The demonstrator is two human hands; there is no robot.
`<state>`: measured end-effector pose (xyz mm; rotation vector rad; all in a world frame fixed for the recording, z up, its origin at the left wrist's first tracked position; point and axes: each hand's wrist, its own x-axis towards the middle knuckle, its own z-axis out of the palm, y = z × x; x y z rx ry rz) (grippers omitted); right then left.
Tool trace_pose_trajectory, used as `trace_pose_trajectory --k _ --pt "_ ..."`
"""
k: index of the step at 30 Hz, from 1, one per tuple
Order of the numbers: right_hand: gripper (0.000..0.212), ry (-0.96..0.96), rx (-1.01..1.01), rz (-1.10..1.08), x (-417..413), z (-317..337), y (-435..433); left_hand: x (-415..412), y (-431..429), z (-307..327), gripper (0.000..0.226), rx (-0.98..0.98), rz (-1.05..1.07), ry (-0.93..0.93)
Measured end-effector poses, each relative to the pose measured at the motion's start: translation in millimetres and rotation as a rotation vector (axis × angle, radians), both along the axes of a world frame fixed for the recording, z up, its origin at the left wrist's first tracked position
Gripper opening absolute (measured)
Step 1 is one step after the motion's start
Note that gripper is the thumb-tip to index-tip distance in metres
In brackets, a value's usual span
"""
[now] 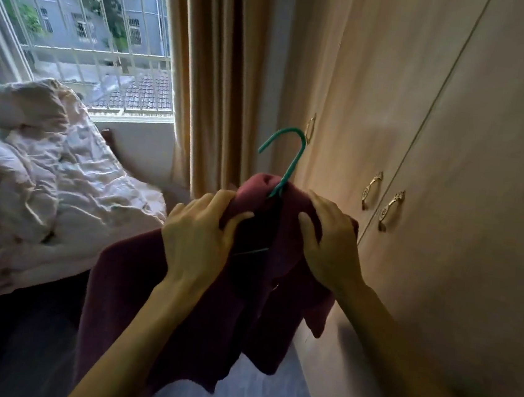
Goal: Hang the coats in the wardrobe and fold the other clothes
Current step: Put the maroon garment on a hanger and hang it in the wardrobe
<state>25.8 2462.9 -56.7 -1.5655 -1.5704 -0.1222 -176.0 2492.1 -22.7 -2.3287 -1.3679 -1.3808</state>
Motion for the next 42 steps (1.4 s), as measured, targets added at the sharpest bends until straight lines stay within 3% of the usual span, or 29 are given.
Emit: trace_pose_trajectory --k 10,19,25,33,39,42 --pt "0.054 0.079 -0.058 -0.081 51.0 -31.1 96.8 58.0 105.7 -15.8 0.029 -0.125 -0.057 0.048" --pt "0.048 0.020 -0.183 -0.259 72.9 -63.5 150.5 80.7 197.1 -49.2 0.029 -0.184 -0.245 0.071" --pt "0.051 -0.034 -0.342 -0.542 55.8 -68.7 167.3 83.0 263.5 -67.1 0.028 -0.289 -0.501 0.099" --pt "0.038 0.299 -0.375 -0.904 42.8 -61.2 157.2 94.5 313.9 -57.3 0.025 -0.338 -0.769 0.177" --pt "0.033 0.198 -0.551 -1.451 88.4 -51.2 152.3 113.9 341.8 -48.8 0.025 -0.335 -0.822 0.164" --pt "0.039 0.180 -0.535 -1.605 116.0 -44.0 160.7 126.0 348.0 -43.5 0.025 -0.326 -0.816 0.166"
